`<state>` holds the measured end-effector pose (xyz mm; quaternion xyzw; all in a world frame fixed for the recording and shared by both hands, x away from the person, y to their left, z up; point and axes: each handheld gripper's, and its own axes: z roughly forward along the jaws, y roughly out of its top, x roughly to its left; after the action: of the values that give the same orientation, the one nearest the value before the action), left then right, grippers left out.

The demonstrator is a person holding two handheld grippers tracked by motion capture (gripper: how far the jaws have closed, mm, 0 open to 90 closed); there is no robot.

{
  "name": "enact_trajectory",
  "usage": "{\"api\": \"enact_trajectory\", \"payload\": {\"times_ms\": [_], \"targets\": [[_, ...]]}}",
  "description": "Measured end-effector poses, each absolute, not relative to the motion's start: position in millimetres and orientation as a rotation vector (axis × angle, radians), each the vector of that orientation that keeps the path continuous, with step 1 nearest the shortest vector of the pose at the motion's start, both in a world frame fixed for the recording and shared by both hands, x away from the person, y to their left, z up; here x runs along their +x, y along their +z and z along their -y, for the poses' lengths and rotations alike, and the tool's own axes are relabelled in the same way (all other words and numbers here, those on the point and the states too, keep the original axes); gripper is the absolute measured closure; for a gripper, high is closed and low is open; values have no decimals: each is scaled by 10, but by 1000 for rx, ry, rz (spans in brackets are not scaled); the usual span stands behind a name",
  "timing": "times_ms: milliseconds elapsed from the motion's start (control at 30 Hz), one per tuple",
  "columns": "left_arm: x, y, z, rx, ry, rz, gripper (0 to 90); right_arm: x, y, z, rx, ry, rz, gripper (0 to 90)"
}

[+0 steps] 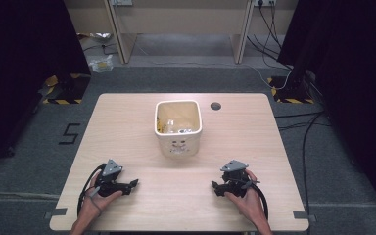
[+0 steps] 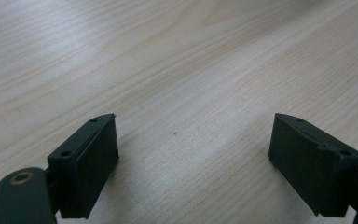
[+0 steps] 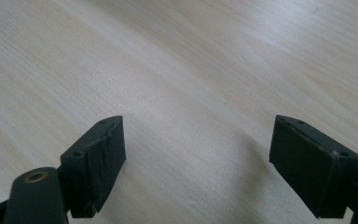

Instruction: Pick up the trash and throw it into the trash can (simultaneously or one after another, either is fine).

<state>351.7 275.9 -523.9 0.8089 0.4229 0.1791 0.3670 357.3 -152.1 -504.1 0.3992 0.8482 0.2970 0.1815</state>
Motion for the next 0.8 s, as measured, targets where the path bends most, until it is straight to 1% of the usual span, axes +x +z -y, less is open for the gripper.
{"api": "enact_trajectory", "payload": {"times_ms": [467, 800], "targets": [[3517, -5239, -2758, 2078, 460, -1087, 146, 3488, -5091, 1538, 1167, 879, -2366, 186], [3517, -5239, -2759, 2079, 460, -1086, 146, 3410, -5147, 1595, 1211, 943, -2320, 164]]}}
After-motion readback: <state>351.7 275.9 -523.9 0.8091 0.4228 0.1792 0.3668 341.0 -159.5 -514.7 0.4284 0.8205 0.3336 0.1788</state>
